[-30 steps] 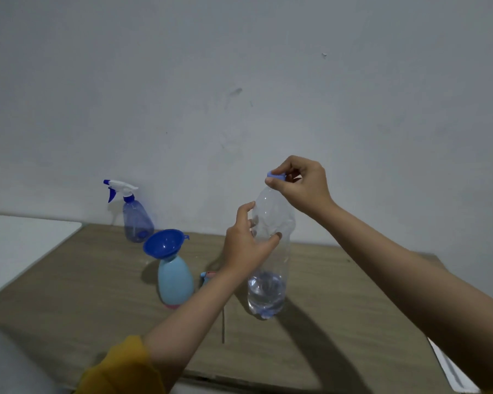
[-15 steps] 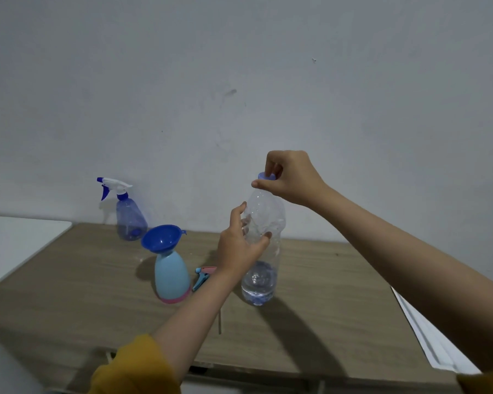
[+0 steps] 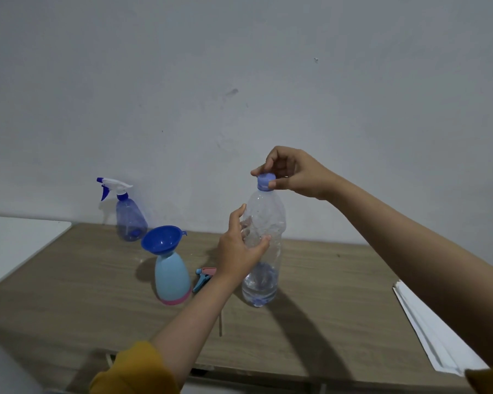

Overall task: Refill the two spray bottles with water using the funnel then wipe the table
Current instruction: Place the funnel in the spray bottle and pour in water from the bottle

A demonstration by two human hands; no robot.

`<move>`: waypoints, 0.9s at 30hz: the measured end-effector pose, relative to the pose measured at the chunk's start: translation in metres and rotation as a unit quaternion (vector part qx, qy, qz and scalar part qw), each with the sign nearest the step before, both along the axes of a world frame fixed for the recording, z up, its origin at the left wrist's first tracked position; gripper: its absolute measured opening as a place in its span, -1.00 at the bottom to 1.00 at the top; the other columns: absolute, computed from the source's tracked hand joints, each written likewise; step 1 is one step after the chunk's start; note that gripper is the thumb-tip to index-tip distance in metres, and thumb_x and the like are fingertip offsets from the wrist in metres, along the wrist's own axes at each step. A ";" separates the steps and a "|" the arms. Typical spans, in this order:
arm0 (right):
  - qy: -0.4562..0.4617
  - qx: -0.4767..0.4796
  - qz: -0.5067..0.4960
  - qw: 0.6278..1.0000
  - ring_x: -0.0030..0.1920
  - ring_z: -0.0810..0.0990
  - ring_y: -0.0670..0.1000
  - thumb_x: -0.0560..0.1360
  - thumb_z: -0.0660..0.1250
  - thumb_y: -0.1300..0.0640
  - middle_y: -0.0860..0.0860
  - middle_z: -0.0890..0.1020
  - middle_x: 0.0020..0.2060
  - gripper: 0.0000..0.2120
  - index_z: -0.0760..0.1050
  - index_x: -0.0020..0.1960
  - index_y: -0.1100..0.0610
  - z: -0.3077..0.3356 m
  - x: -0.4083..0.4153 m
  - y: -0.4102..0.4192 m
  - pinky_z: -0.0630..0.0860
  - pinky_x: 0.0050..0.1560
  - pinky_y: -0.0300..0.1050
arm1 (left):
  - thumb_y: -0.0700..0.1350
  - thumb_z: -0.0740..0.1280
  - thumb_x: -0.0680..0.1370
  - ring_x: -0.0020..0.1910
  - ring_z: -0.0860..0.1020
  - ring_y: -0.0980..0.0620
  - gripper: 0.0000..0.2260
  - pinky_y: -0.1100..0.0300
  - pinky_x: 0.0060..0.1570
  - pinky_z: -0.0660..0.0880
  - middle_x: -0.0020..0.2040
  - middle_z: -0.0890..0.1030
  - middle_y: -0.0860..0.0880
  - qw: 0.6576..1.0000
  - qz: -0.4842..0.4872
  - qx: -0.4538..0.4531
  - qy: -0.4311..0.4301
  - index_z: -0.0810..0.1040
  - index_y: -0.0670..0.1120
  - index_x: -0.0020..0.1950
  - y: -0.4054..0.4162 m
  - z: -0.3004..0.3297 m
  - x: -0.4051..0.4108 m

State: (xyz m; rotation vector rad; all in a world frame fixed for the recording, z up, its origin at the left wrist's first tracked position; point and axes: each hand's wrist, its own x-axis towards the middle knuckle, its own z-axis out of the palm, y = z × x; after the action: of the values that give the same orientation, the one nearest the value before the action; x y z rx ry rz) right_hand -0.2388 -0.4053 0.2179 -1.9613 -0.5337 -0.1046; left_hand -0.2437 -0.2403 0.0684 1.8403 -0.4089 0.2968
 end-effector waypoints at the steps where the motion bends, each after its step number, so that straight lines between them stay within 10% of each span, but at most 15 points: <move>1: 0.012 -0.013 -0.004 1.000 0.11 0.64 0.09 0.43 0.38 0.46 0.17 0.65 0.05 -0.72 0.44 -0.03 0.13 0.002 -0.001 -0.001 0.58 0.12 -0.06 | -0.02 0.50 0.37 0.22 0.53 -0.03 -0.29 0.17 0.12 0.52 0.28 0.52 -0.10 1.000 0.000 -0.001 0.000 0.20 0.12 0.41 0.000 0.000 0.000; 6: -0.073 -0.189 -0.174 0.964 -0.13 0.62 -0.03 0.28 0.58 -0.05 0.04 0.63 -0.10 -0.58 0.53 0.07 -0.02 0.002 -0.004 0.010 0.52 -0.08 -0.22 | -0.01 0.49 0.39 0.23 0.51 0.00 -0.30 0.25 0.09 0.50 0.30 0.49 -0.07 1.000 -0.003 0.005 -0.003 0.19 0.11 0.42 0.000 0.001 -0.001; 13: -0.080 -0.189 -0.109 0.973 0.04 0.61 0.01 0.39 0.44 0.30 -0.01 0.65 -0.02 -0.65 0.58 0.11 0.02 0.012 -0.004 0.010 0.56 -0.01 -0.27 | -0.02 0.49 0.38 0.22 0.52 0.00 -0.29 0.17 0.11 0.54 0.28 0.51 -0.07 1.000 -0.003 -0.001 -0.006 0.19 0.13 0.42 0.000 0.000 0.001; 21: -0.068 0.077 -0.187 0.977 -0.03 0.68 0.17 0.44 0.42 0.29 0.21 0.64 -0.06 -0.79 0.59 -0.06 0.00 -0.025 -0.025 -0.010 0.58 0.14 0.10 | -0.02 0.49 0.38 0.17 0.53 0.04 -0.29 0.20 0.07 0.53 0.27 0.52 -0.07 1.000 0.007 0.009 -0.018 0.20 0.10 0.43 0.000 -0.001 0.003; 27: 0.020 0.123 -0.392 0.912 -0.27 0.62 -0.07 0.35 0.52 0.27 0.07 0.69 -0.25 -0.84 0.53 -0.29 0.16 -0.171 -0.049 -0.032 0.55 -0.14 -0.10 | 0.00 0.51 0.35 0.13 0.55 0.07 -0.27 0.08 0.10 0.55 0.23 0.54 -0.03 1.000 0.013 -0.007 -0.009 0.20 0.17 0.40 -0.002 -0.006 0.006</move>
State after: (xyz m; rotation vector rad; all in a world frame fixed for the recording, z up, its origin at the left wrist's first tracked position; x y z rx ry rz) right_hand -0.2880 -0.4370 0.0469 -1.8112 0.3141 -0.6033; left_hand -0.2374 -0.2422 0.0624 1.8317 -0.3941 0.3327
